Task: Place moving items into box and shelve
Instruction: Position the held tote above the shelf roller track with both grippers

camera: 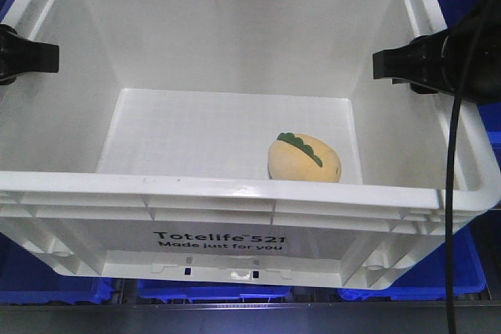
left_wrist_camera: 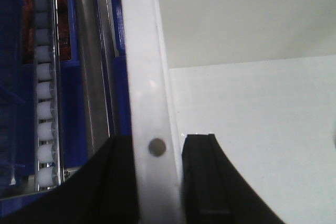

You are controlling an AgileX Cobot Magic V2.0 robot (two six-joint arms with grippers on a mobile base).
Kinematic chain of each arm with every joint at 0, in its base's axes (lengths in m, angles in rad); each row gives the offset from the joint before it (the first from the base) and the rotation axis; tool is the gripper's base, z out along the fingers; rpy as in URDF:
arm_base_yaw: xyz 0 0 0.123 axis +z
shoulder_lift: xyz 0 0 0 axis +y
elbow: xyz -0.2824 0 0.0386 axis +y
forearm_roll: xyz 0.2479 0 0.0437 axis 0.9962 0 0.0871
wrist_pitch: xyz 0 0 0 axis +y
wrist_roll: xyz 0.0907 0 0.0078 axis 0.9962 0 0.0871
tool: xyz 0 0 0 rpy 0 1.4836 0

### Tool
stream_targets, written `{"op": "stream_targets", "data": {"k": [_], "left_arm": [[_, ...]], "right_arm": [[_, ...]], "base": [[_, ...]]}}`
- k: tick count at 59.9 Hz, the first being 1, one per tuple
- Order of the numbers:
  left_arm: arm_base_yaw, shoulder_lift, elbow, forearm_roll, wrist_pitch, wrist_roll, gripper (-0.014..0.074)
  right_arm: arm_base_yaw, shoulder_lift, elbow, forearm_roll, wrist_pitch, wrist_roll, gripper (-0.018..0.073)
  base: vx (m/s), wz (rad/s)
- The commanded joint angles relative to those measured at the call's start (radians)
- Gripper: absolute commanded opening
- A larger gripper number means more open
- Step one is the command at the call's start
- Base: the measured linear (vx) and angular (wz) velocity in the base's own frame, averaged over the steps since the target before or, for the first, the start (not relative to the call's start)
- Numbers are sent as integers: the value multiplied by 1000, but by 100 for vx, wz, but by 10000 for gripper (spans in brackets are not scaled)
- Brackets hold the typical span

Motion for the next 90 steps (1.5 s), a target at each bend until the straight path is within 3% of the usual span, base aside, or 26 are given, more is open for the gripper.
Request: {"op": "stream_targets", "data": {"k": [1, 90], "left_arm": [[-6, -36, -41, 40, -134, -1, 140], [-6, -36, -41, 50, -147, -1, 140]], "right_arm": [[-12, -27, -39, -94, -64, 34, 148], [-12, -27, -39, -103, -93, 33, 148]], "base": [[11, -7], [4, -1]]}}
